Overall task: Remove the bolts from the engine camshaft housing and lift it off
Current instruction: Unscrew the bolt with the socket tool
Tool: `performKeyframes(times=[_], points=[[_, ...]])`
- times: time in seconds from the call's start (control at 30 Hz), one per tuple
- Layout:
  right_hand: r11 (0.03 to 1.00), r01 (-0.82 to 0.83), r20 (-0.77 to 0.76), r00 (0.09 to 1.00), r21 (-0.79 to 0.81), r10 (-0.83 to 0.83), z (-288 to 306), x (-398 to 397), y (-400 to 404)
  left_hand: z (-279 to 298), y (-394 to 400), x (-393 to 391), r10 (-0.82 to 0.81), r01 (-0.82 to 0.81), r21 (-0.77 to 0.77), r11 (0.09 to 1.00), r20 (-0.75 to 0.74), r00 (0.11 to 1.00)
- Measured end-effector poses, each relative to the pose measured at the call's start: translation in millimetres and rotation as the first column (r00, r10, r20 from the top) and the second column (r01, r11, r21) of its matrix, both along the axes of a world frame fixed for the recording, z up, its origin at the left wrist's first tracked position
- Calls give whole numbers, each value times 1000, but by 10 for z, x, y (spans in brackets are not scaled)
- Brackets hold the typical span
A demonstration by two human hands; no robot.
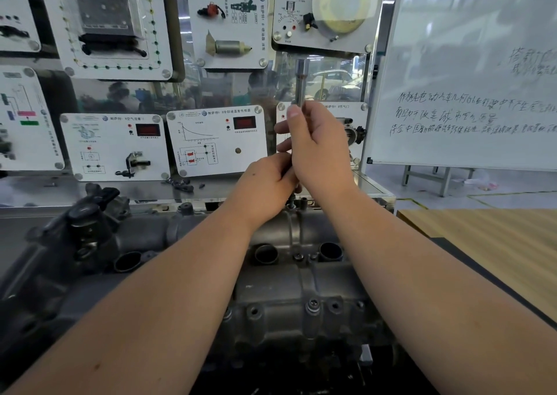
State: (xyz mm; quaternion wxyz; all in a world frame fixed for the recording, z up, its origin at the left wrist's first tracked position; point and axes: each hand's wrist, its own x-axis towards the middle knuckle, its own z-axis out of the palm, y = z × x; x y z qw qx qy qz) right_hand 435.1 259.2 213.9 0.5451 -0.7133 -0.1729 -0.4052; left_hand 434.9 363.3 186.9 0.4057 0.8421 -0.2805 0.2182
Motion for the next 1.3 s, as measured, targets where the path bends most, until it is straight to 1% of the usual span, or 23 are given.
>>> performKeyframes(times=[0.1,0.2,0.37,0.53,0.67,0.77,0.87,0.93,1.0,1.2,1.3], points=[[999,-24,-9,1000,28,25,-15,8,0,-1,-6,14,10,-11,18,1000,35,999],[1000,8,21,1000,23,-8,-23,27,-7,-15,-18,38,9,-10,27,1000,38,999],[998,59,22,998,-22,-58,-7,9,-1,-23,-15,28,-1,1,-40,999,18,1000],[1000,-13,14,1000,16,12,-9,3,0,-15,-8,33,16,-15,-4,1000,59,998],[999,12,21,1000,39,-12,-7,15,-10,-25,-11,58,12,-12,4,1000,50,999],[999,44,11,999,17,-45,5,14,-8,-36,-19,44,-9,9,-35,999,19,1000],[999,21,-4,1000,32,-21,5,11,-3,-26,-24,22,-10,10,-34,999,7,1000],[998,-25,-6,1000,65,25,1,8,-2,-12,-21,23,9,-9,-22,1000,21,1000],[996,-36,-22,999,83,38,-9,11,-3,-9,-20,31,20,-19,-15,1000,29,999],[998,50,8,999,45,-51,-2,4,-22,-24,-39,52,32,-32,4,999,-3,999],[998,61,3,998,8,-61,9,-16,-12,-26,-46,55,29,-29,4,1000,-18,999]])
